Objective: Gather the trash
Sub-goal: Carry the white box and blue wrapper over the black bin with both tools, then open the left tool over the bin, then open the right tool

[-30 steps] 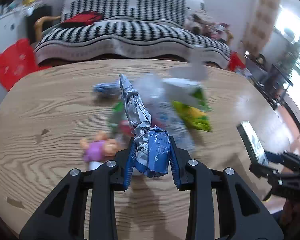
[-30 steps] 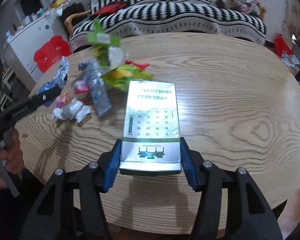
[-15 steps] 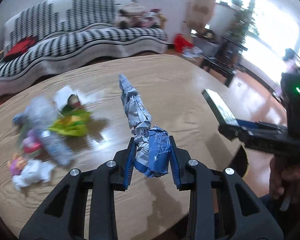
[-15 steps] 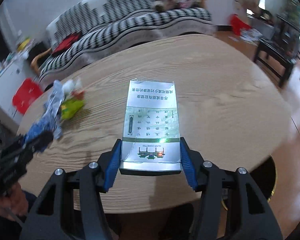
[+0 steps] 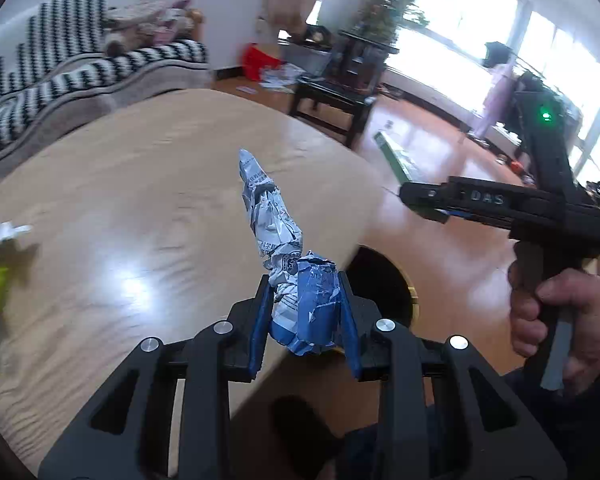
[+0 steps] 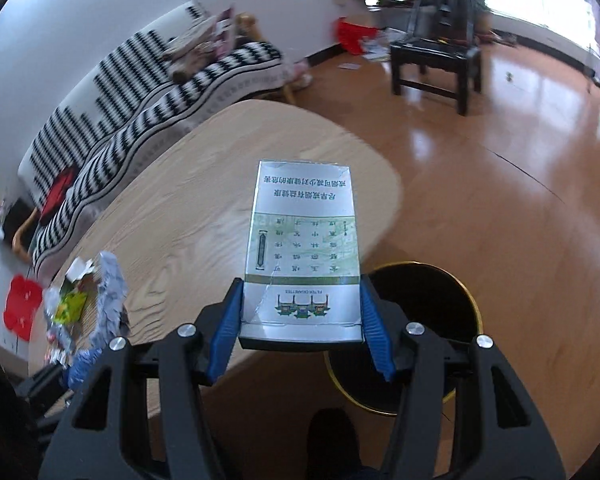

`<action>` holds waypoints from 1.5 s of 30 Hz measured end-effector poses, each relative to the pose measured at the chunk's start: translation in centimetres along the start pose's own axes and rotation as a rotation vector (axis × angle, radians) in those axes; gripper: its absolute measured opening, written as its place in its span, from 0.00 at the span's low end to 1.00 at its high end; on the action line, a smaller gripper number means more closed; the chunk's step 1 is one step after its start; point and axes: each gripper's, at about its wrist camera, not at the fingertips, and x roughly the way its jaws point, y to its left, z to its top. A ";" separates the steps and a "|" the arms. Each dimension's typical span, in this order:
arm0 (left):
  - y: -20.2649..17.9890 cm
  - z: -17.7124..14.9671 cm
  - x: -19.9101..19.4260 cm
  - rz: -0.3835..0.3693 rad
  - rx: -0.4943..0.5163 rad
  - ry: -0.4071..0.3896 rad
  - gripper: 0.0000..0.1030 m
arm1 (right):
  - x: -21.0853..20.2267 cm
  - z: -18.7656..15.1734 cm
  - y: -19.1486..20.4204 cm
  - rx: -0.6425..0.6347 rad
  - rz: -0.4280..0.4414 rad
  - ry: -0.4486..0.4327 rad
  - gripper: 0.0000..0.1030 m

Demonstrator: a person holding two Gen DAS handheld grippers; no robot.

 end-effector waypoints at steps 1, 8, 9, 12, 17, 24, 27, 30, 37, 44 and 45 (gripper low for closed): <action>-0.6 0.0 0.4 -0.015 0.010 0.002 0.30 | -0.1 -0.1 -1.0 0.016 -0.013 0.003 0.54; -3.6 0.4 4.9 -0.124 0.032 0.069 0.30 | 1.1 -1.3 -5.8 0.114 -0.074 0.087 0.54; -4.0 0.3 5.9 -0.132 0.031 0.090 0.30 | 1.3 -1.5 -6.5 0.131 -0.070 0.100 0.54; -4.8 0.2 7.8 -0.139 0.035 0.128 0.30 | 1.4 -1.9 -7.8 0.154 -0.073 0.114 0.54; -6.1 0.3 10.4 -0.138 0.047 0.160 0.30 | 1.5 -1.9 -8.7 0.169 -0.082 0.118 0.54; -7.0 0.6 13.0 -0.138 0.039 0.187 0.30 | 1.7 -1.6 -9.3 0.192 -0.083 0.118 0.54; -7.4 0.8 13.8 -0.139 0.050 0.185 0.34 | 1.3 -1.5 -10.0 0.223 -0.081 0.100 0.58; -7.6 0.9 14.1 -0.123 0.053 0.178 0.55 | 0.8 -1.5 -10.4 0.243 -0.079 0.081 0.62; -7.6 1.6 13.1 -0.110 0.051 0.137 0.70 | 0.1 -1.4 -10.5 0.260 -0.064 0.049 0.67; -6.1 2.1 8.6 -0.095 0.034 0.082 0.76 | -0.6 -0.1 -5.7 0.148 -0.051 -0.009 0.72; -5.5 2.0 7.7 -0.082 0.031 0.072 0.76 | -0.6 0.1 -4.7 0.131 -0.043 -0.016 0.72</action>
